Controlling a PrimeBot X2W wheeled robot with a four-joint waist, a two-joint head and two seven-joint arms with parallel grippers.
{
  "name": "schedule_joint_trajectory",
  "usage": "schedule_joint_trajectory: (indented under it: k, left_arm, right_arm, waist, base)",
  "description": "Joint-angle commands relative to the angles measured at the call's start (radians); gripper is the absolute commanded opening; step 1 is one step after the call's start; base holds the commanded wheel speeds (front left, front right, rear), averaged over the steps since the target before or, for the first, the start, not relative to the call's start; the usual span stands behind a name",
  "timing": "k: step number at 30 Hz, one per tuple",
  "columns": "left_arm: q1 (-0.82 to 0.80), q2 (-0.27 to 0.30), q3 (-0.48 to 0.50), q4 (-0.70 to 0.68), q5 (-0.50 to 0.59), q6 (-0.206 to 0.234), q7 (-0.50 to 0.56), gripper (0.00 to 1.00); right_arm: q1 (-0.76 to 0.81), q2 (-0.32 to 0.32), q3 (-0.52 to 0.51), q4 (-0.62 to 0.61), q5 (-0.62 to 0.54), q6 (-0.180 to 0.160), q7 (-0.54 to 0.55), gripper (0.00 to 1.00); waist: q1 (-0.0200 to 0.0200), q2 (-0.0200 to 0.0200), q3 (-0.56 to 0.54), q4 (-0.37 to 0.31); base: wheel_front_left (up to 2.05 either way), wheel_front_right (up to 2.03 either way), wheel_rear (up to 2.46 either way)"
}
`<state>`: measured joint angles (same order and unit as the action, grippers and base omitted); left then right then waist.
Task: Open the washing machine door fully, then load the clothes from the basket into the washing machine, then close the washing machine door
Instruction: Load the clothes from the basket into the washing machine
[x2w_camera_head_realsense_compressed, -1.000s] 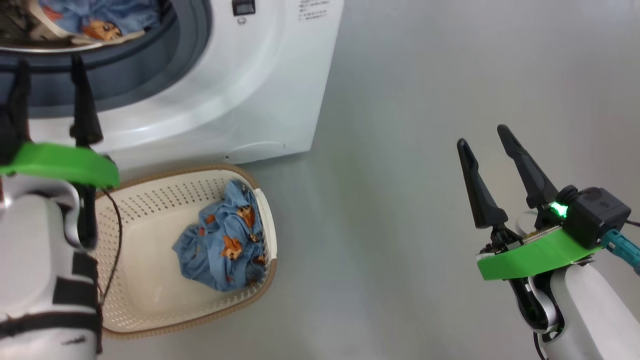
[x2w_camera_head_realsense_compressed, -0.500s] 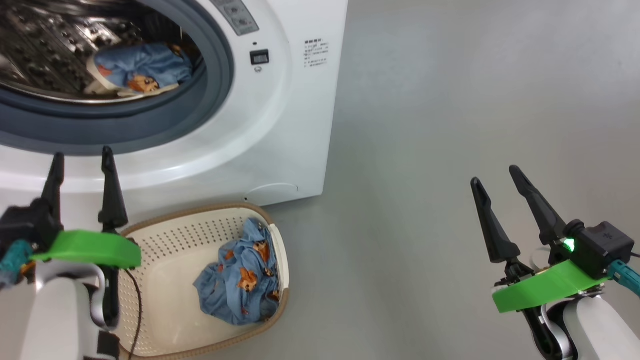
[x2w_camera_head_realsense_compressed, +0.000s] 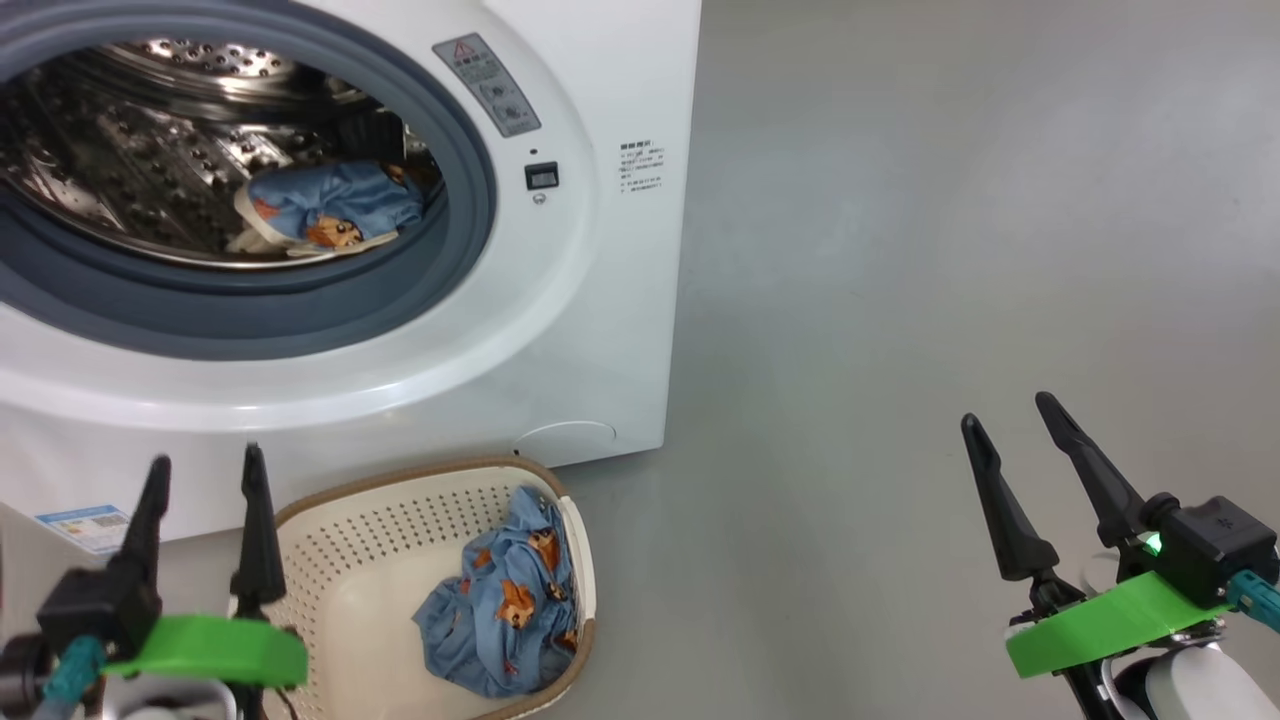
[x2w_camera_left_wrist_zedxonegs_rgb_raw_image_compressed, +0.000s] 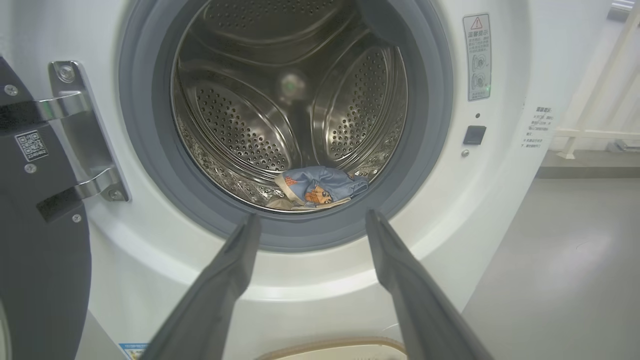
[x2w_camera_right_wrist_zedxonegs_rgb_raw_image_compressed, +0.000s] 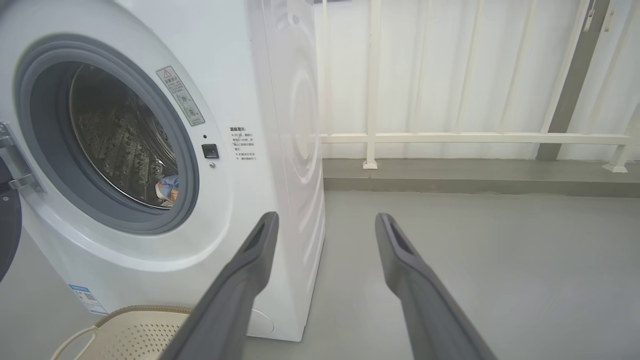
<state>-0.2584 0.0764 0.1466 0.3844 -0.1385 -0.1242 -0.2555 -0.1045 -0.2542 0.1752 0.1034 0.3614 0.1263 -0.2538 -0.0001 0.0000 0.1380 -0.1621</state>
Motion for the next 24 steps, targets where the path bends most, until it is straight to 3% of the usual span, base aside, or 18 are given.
schedule_joint_trajectory:
  k: [1,12,24]
  left_arm:
    - [0.024,0.017,0.036,-0.045,0.006,-0.004,-0.006,1.00]
    - [0.176,-0.015,0.052,-0.143,-0.010,-0.002,-0.006,1.00]
    - [0.209,-0.024,0.054,-0.175,-0.018,0.007,-0.006,1.00]
  right_arm:
    - [0.011,-0.022,0.006,-0.023,0.003,0.004,-0.008,1.00]
    - [0.039,-0.025,-0.007,-0.027,0.003,0.004,-0.008,1.00]
    - [0.036,-0.022,-0.010,-0.028,0.002,0.004,-0.008,1.00]
  waist:
    - [0.0001,0.0000,-0.015,0.003]
    - [0.0001,0.0000,-0.031,0.008]
    - [0.0001,0.0000,-0.030,0.004]
  base:
    - [0.00,0.00,0.00]
    - [0.00,0.00,0.00]
    - [0.00,0.00,0.00]
